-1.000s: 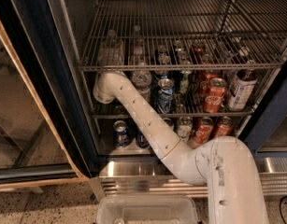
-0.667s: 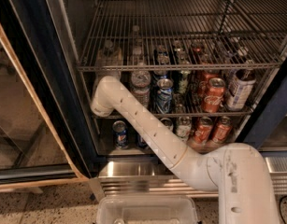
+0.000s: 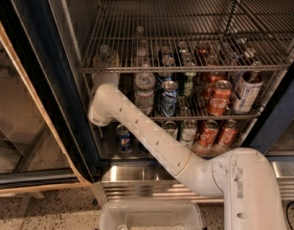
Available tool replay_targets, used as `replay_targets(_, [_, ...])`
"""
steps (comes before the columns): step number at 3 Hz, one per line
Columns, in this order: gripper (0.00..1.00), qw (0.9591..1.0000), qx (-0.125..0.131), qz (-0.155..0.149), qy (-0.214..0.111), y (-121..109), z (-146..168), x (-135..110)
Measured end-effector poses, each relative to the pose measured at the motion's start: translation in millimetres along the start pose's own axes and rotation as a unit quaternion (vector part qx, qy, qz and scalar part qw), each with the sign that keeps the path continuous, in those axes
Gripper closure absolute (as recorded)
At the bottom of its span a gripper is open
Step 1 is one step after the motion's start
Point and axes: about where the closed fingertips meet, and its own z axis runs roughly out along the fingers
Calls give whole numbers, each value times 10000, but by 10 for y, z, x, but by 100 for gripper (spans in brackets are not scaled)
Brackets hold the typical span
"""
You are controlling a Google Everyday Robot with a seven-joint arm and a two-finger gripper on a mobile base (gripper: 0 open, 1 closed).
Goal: Pick water bottle from middle shelf of fridge
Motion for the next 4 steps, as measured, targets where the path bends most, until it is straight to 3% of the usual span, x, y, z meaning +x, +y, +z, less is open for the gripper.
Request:
replay_targets(2, [100,9995,280,87,-71,-82,-352,-55])
replay_targets(4, [100,9988,351,165,-290,-4,-607,-258])
